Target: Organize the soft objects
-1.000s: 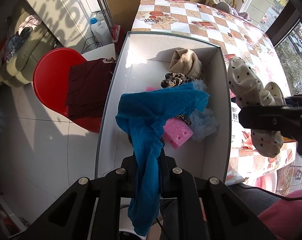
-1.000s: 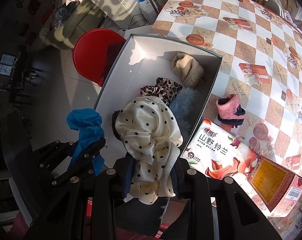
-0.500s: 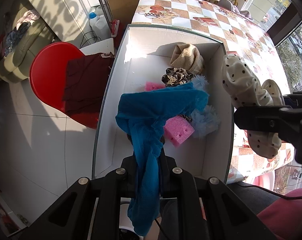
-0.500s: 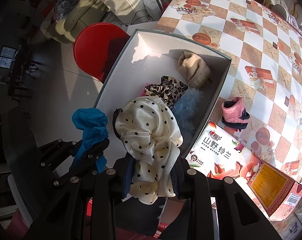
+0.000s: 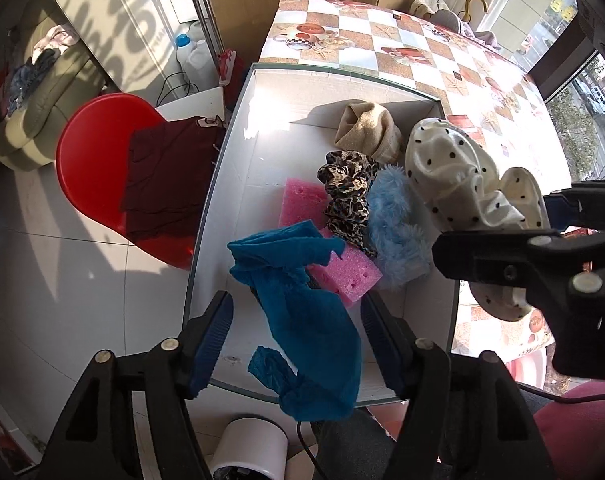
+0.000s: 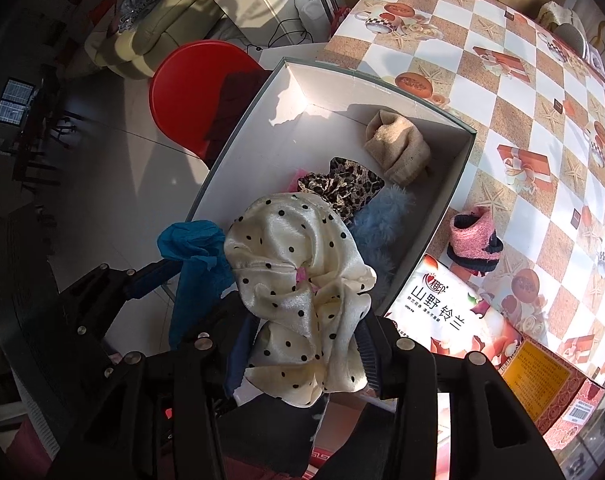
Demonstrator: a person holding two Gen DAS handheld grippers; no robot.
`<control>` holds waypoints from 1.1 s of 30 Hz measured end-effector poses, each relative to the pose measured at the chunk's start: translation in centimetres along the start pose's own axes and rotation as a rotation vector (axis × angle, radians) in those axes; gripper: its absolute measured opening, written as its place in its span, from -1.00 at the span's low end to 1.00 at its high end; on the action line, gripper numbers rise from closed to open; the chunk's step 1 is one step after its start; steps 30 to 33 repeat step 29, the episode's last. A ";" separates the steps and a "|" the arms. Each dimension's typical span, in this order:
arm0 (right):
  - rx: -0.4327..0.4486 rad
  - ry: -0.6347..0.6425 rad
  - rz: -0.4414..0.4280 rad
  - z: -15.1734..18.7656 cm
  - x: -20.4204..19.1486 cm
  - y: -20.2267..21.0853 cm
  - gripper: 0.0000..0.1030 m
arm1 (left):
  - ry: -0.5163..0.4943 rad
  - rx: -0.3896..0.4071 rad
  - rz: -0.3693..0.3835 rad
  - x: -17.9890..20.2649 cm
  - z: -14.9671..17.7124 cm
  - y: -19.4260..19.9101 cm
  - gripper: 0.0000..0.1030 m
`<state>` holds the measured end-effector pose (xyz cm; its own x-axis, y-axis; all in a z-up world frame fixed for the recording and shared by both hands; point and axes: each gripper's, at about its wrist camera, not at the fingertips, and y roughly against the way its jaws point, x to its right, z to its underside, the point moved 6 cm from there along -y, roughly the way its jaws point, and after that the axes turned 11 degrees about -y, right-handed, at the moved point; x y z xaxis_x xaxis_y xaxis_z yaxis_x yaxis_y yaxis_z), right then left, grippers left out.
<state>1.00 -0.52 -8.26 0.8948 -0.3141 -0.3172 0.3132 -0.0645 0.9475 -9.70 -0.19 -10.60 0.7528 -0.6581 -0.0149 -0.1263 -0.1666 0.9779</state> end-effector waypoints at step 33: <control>0.213 -0.269 0.028 1.7 3.7 3.6 1.00 | -0.094 0.144 0.004 -0.3 -2.3 1.8 0.73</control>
